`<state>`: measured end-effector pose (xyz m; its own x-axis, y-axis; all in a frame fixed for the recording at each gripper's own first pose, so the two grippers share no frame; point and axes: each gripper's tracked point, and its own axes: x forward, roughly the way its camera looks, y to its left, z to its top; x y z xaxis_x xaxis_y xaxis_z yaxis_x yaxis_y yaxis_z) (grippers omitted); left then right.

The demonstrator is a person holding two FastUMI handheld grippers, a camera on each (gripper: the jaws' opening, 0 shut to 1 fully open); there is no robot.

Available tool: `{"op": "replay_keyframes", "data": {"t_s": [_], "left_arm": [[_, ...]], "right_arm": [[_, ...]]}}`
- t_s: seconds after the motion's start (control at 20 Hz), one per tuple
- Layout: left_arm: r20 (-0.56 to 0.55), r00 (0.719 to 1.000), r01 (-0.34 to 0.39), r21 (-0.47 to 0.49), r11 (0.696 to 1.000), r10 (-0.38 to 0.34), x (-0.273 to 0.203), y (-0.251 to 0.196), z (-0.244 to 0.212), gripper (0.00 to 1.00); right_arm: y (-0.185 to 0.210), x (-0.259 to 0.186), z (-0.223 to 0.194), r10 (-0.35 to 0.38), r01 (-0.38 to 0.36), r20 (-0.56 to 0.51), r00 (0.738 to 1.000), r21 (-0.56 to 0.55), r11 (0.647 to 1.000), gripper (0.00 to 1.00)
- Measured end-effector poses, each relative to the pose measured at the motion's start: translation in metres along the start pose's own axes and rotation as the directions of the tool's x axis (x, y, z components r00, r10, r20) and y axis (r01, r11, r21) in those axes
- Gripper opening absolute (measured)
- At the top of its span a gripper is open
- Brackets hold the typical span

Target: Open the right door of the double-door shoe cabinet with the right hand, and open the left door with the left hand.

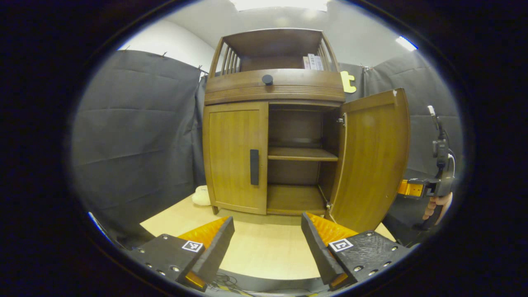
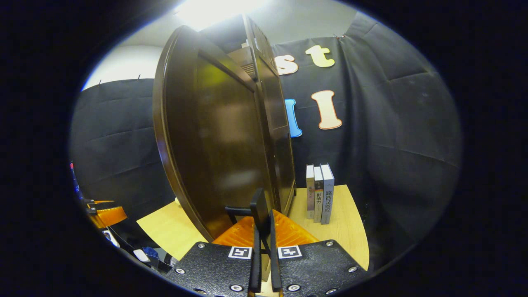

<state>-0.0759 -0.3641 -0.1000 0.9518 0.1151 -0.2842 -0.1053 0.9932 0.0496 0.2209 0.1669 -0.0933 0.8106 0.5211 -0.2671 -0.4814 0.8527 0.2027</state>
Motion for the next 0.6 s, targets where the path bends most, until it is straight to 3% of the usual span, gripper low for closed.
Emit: {"op": "replay_keyframes", "data": {"t_s": [0.2, 0.35, 0.4, 0.5, 0.55, 0.6], "left_arm": [[-0.012, 1.000, 0.002, -0.027, 1.000, -0.002, 0.007, 0.009, -0.005, 0.99], [-0.015, 1.000, 0.012, -0.024, 1.000, -0.013, 0.017, 0.012, -0.005, 0.99], [-0.018, 1.000, 0.021, -0.031, 0.999, -0.021, 0.023, 0.013, -0.005, 0.94], [-0.024, 0.998, 0.052, -0.047, 0.998, -0.053, 0.038, 0.020, -0.004, 0.92], [-0.021, 0.997, 0.068, -0.044, 0.997, -0.069, 0.048, 0.025, -0.002, 0.91], [-0.020, 0.997, 0.080, -0.038, 0.996, -0.081, 0.063, 0.030, 0.000, 0.90]], "right_arm": [[-0.002, -0.003, -0.002, -0.030, 0.029, -0.007, 1.000, -0.017, 0.999, 0.07], [-0.004, -0.012, -0.004, -0.041, 0.041, -0.015, 0.999, -0.009, 0.999, 0.13], [-0.006, -0.017, -0.005, -0.054, 0.053, -0.021, 0.998, -0.010, 0.999, 0.13], [-0.014, -0.036, -0.009, -0.103, 0.103, -0.039, 0.994, -0.005, 0.995, 0.26], [-0.014, -0.043, -0.007, -0.130, 0.130, -0.037, 0.991, -0.005, 0.992, 0.41], [-0.019, -0.050, -0.001, -0.172, 0.172, -0.021, 0.985, -0.003, 0.985, 0.47]]}}
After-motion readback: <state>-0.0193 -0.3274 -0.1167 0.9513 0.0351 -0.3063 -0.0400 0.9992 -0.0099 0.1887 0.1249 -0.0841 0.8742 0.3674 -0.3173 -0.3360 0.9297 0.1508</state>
